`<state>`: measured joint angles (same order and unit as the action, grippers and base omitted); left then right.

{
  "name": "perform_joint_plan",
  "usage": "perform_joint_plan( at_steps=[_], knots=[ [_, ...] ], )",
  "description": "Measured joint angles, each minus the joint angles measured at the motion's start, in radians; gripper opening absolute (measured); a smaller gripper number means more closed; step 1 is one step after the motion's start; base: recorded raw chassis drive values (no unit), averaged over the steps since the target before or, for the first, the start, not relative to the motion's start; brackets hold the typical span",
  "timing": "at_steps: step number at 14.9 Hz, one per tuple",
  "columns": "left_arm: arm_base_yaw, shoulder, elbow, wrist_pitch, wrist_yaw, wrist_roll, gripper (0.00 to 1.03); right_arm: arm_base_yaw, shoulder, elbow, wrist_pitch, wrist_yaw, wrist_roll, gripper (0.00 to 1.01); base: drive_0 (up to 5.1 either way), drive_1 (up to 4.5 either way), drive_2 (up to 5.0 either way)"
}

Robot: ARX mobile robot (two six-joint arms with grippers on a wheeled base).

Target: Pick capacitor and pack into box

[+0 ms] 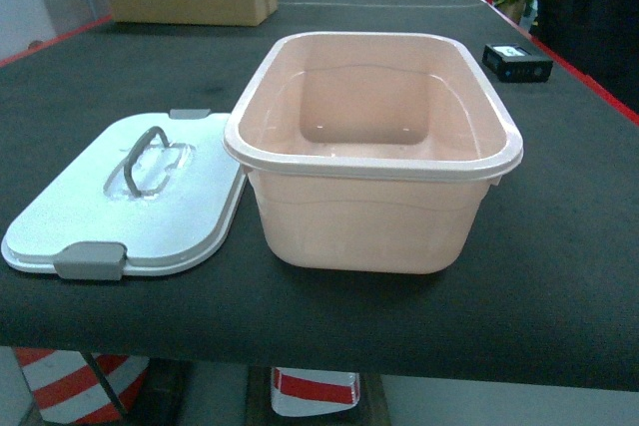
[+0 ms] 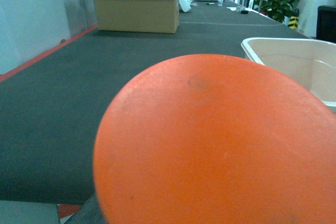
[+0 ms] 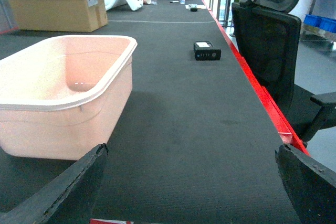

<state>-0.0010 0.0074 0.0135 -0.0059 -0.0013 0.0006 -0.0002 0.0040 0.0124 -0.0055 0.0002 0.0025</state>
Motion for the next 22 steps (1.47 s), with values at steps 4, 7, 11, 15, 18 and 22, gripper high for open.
perform_joint_plan(
  at_steps=[4, 7, 11, 15, 18, 22],
  knots=[
    [0.0, 0.0, 0.0, 0.0, 0.001, 0.0, 0.44, 0.0, 0.0, 0.0, 0.0, 0.0, 0.0, 0.98, 0.0, 0.0, 0.0],
    [0.0, 0.0, 0.0, 0.0, 0.001, 0.0, 0.44, 0.0, 0.0, 0.0, 0.0, 0.0, 0.0, 0.98, 0.0, 0.0, 0.0],
    [0.0, 0.0, 0.0, 0.0, 0.001, 0.0, 0.44, 0.0, 0.0, 0.0, 0.0, 0.0, 0.0, 0.98, 0.0, 0.0, 0.0],
    [-0.075, 0.066, 0.001, 0.087, -0.134, -0.003, 0.44, 0.0, 0.0, 0.0, 0.0, 0.0, 0.0, 0.98, 0.0, 0.0, 0.0],
    [-0.206, 0.504, 0.079, 0.526, -0.23, 0.009, 0.44, 0.0, 0.0, 0.0, 0.0, 0.0, 0.0, 0.98, 0.0, 0.0, 0.0],
    [-0.389, 1.134, 0.465, 0.974, -0.213, 0.053, 0.44, 0.0, 0.0, 0.0, 0.0, 0.0, 0.0, 0.98, 0.0, 0.0, 0.0]
  ],
)
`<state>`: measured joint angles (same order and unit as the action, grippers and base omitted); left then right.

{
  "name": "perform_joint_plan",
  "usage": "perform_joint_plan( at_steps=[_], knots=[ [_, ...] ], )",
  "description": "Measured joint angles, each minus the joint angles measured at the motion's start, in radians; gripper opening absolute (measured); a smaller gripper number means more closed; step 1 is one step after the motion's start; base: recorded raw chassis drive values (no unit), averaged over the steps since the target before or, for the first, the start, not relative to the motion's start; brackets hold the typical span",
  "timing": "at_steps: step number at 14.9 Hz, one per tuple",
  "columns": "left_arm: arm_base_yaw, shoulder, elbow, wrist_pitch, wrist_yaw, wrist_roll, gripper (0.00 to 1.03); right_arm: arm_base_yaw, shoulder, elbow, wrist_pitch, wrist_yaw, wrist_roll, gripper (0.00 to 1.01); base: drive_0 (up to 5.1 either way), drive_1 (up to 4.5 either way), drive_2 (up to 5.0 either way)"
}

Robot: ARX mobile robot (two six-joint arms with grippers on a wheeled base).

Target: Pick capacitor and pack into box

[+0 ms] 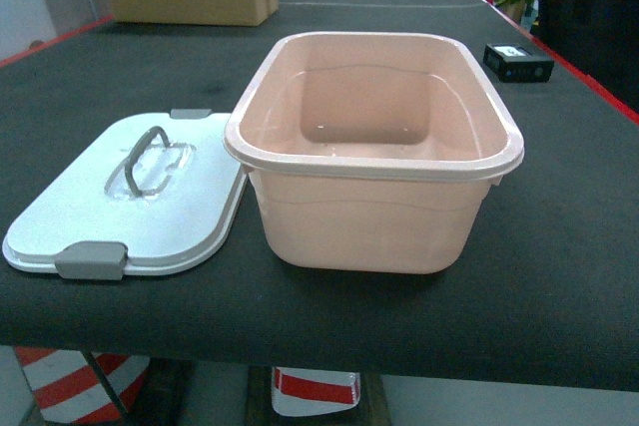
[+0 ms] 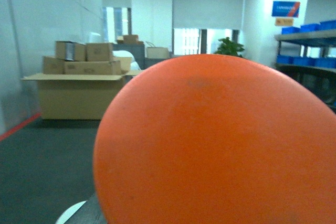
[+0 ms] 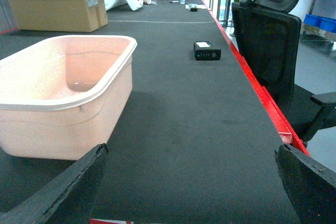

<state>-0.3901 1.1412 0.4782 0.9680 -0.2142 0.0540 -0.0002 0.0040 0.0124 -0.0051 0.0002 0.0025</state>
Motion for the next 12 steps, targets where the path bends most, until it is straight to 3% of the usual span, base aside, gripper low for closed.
perform_joint_plan(
  at_steps=[2, 5, 7, 9, 12],
  knots=[
    [-0.069, 0.348, 0.282, -0.066, 0.01, -0.005, 0.44, 0.0, 0.0, 0.0, 0.0, 0.0, 0.0, 0.98, 0.0, 0.0, 0.0],
    [-0.127, 0.719, 0.618, -0.183, 0.014, -0.055, 0.46, 0.0, 0.0, 0.0, 0.0, 0.0, 0.0, 0.98, 0.0, 0.0, 0.0],
    [-0.132, 0.821, 0.692, -0.189, 0.016, -0.051, 0.71, 0.0, 0.0, 0.0, 0.0, 0.0, 0.0, 0.98, 0.0, 0.0, 0.0],
    [-0.102, 0.785, 0.661, -0.172, 0.022, -0.046, 0.99, 0.0, 0.0, 0.0, 0.0, 0.0, 0.0, 0.98, 0.0, 0.0, 0.0],
    [0.084, 0.609, 0.505, -0.064, 0.016, -0.021, 0.98, 0.0, 0.0, 0.0, 0.0, 0.0, 0.0, 0.98, 0.0, 0.0, 0.0]
  ],
)
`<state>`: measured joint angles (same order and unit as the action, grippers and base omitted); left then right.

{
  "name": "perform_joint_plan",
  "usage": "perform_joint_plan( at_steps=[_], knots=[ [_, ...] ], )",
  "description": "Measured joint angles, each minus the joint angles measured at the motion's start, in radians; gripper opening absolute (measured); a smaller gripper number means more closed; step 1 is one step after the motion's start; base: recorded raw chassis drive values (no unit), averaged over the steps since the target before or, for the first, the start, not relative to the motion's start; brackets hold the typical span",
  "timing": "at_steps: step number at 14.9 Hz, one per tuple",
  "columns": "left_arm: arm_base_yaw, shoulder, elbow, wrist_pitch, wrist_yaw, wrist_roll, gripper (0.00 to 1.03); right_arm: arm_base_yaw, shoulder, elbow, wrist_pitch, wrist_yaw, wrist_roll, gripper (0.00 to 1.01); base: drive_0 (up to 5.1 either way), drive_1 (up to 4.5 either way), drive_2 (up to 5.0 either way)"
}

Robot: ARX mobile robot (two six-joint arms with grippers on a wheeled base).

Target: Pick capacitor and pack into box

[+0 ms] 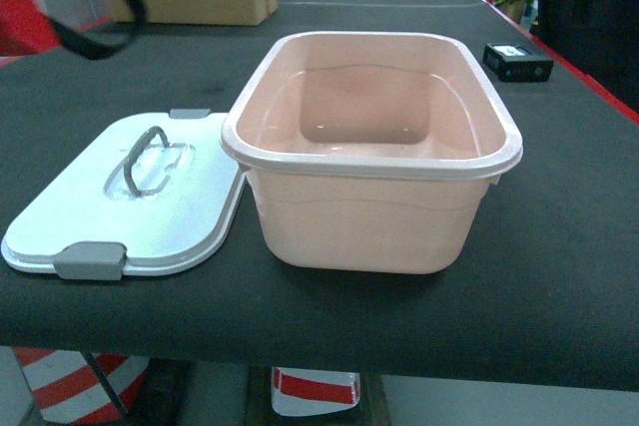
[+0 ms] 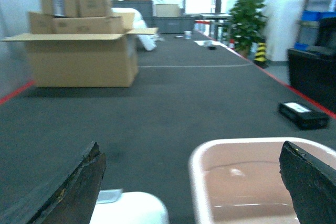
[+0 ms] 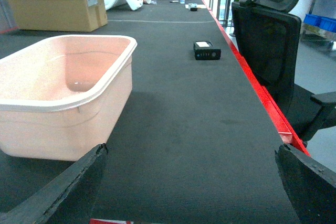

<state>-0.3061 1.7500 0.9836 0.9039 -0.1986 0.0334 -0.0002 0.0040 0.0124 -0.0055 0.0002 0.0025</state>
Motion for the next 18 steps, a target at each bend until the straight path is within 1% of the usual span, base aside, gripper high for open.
perform_joint_plan(
  at_steps=[1, 2, 3, 4, 5, 6, 7, 10, 12, 13, 15, 18],
  knots=[
    [0.093, -0.003, -0.047, 0.019, 0.022, 0.002, 0.98, 0.0, 0.0, 0.0, 0.0, 0.0, 0.0, 0.98, 0.0, 0.0, 0.0],
    [0.148, 0.018, -0.069, 0.024, 0.031, 0.002, 0.98, 0.0, 0.0, 0.0, 0.0, 0.0, 0.0, 0.98, 0.0, 0.0, 0.0],
    [0.175, 0.037, -0.081, 0.035, 0.037, 0.002, 0.98, 0.0, 0.0, 0.0, 0.0, 0.0, 0.0, 0.98, 0.0, 0.0, 0.0],
    [0.19, 0.051, -0.087, 0.04, 0.042, 0.002, 0.98, 0.0, 0.0, 0.0, 0.0, 0.0, 0.0, 0.98, 0.0, 0.0, 0.0],
    [0.226, 0.111, -0.102, 0.044, 0.049, 0.001, 0.98, 0.0, 0.0, 0.0, 0.0, 0.0, 0.0, 0.98, 0.0, 0.0, 0.0],
    [0.235, 0.161, -0.1, 0.051, 0.065, 0.0, 0.98, 0.0, 0.0, 0.0, 0.0, 0.0, 0.0, 0.98, 0.0, 0.0, 0.0],
    [0.232, 0.232, -0.081, 0.066, 0.089, -0.003, 0.98, 0.0, 0.0, 0.0, 0.0, 0.0, 0.0, 0.98, 0.0, 0.0, 0.0],
    [0.233, 0.446, 0.035, 0.051, 0.093, -0.009, 0.98, 0.0, 0.0, 0.0, 0.0, 0.0, 0.0, 0.98, 0.0, 0.0, 0.0],
    [0.249, 0.521, 0.101, 0.032, 0.095, -0.01, 0.98, 0.0, 0.0, 0.0, 0.0, 0.0, 0.0, 0.98, 0.0, 0.0, 0.0],
    [0.254, 0.541, 0.125, 0.028, 0.099, -0.006, 0.95, 0.0, 0.0, 0.0, 0.0, 0.0, 0.0, 0.98, 0.0, 0.0, 0.0],
    [0.263, 0.549, 0.138, -0.007, 0.115, -0.01, 0.74, 0.0, 0.0, 0.0, 0.0, 0.0, 0.0, 0.98, 0.0, 0.0, 0.0],
    [0.268, 0.56, 0.15, -0.011, 0.124, -0.014, 0.39, 0.0, 0.0, 0.0, 0.0, 0.0, 0.0, 0.98, 0.0, 0.0, 0.0]
  ],
)
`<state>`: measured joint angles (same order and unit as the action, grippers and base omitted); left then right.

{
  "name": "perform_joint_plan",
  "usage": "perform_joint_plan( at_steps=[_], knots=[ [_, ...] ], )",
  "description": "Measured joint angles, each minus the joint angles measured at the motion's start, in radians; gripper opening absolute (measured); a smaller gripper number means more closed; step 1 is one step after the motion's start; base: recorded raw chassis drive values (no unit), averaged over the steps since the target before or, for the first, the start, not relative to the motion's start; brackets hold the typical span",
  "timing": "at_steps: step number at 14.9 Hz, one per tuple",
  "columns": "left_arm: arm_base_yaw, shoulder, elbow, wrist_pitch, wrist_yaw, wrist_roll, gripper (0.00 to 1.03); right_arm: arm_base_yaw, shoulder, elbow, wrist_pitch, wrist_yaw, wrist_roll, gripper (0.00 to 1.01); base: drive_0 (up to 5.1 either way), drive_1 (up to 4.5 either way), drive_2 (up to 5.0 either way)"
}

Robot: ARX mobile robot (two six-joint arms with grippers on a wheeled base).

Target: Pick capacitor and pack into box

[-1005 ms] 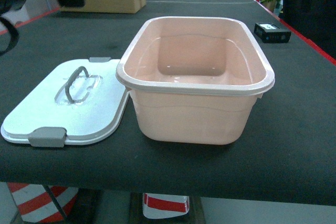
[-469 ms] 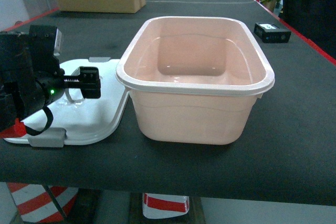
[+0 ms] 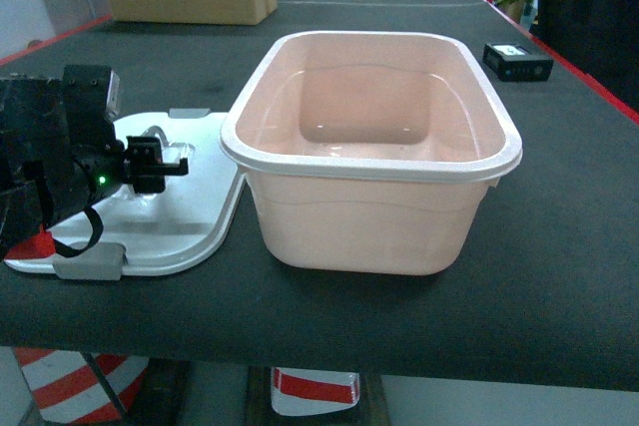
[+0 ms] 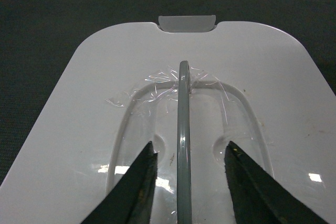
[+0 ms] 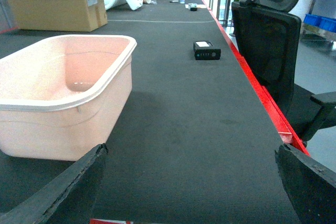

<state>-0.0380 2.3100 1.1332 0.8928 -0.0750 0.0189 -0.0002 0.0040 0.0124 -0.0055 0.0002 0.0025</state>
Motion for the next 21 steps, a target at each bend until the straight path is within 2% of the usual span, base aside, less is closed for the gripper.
perform_joint_plan(
  at_steps=[3, 4, 10, 13, 14, 16, 17, 19, 21],
  knots=[
    [0.005, -0.001, 0.0, 0.022, 0.011, 0.0, 0.05, 0.0, 0.0, 0.0, 0.0, 0.0, 0.0, 0.98, 0.0, 0.0, 0.0],
    [0.01, -0.002, -0.001, 0.022, 0.019, -0.003, 0.02, 0.0, 0.0, 0.0, 0.0, 0.0, 0.0, 0.98, 0.0, 0.0, 0.0],
    [0.044, -0.161, -0.068, 0.007, 0.042, -0.017, 0.02, 0.0, 0.0, 0.0, 0.0, 0.0, 0.0, 0.98, 0.0, 0.0, 0.0],
    [0.041, -0.413, -0.079, -0.093, 0.049, -0.024, 0.02, 0.0, 0.0, 0.0, 0.0, 0.0, 0.0, 0.98, 0.0, 0.0, 0.0],
    [0.023, -0.516, -0.074, -0.158, 0.051, -0.043, 0.02, 0.0, 0.0, 0.0, 0.0, 0.0, 0.0, 0.98, 0.0, 0.0, 0.0],
    [-0.051, -0.655, -0.031, -0.306, 0.027, -0.098, 0.02, 0.0, 0.0, 0.0, 0.0, 0.0, 0.0, 0.98, 0.0, 0.0, 0.0],
    [-0.101, -0.686, -0.029, -0.353, -0.008, -0.118, 0.02, 0.0, 0.0, 0.0, 0.0, 0.0, 0.0, 0.98, 0.0, 0.0, 0.0],
    [-0.248, -0.693, -0.029, -0.429, -0.13, -0.172, 0.02, 0.0, 0.0, 0.0, 0.0, 0.0, 0.0, 0.98, 0.0, 0.0, 0.0],
    [-0.409, -0.634, 0.003, -0.41, -0.264, -0.185, 0.02, 0.0, 0.0, 0.0, 0.0, 0.0, 0.0, 0.98, 0.0, 0.0, 0.0]
  ],
)
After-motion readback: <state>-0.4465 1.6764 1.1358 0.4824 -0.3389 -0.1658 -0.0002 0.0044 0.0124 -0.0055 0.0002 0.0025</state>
